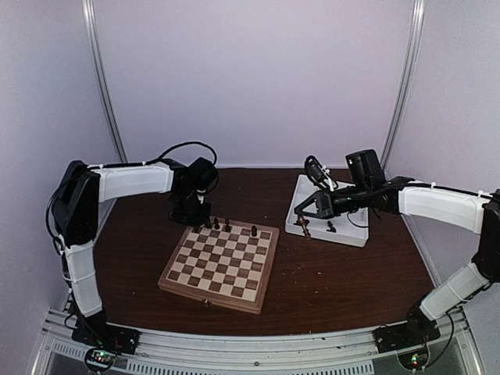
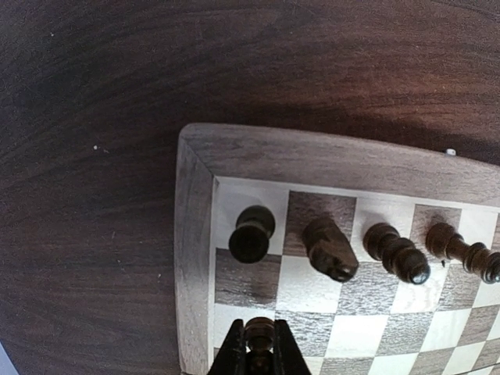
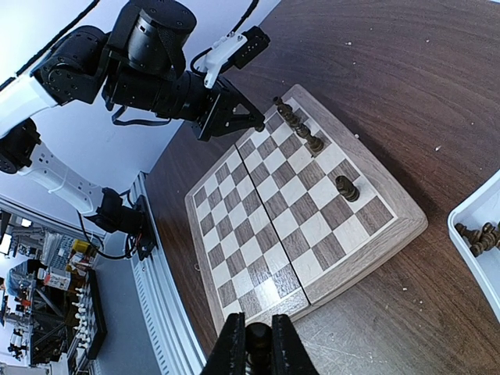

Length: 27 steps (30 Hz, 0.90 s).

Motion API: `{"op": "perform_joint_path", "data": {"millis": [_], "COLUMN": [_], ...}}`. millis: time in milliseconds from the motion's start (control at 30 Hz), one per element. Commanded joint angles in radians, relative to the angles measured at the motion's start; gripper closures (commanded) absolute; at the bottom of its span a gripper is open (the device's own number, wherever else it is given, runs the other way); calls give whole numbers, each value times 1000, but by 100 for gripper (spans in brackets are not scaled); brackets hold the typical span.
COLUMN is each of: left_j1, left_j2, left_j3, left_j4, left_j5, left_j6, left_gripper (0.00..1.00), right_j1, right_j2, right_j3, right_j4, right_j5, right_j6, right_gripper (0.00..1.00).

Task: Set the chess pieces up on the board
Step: Place the chess piece on the chessboard.

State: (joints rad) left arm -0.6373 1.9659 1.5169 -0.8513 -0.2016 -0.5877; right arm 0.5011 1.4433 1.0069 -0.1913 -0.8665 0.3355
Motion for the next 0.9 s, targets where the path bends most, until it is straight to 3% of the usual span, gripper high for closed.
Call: {"op": "perform_joint_path", "data": {"millis": [0, 867], "left_j1": [8, 19], "left_j2": [32, 72], "left_j3": [38, 54], "left_j4": [35, 39], "left_j5": [-12, -56], "left_j6": [24, 55], "left_gripper": [92, 91], "right_j1": [-12, -24], "right_j2": [-17, -7], "right_j3": [12, 29], "right_j4": [1, -15], "right_j5": [1, -9], "right_j6": [-20, -22], "right_gripper": [97, 97]}}
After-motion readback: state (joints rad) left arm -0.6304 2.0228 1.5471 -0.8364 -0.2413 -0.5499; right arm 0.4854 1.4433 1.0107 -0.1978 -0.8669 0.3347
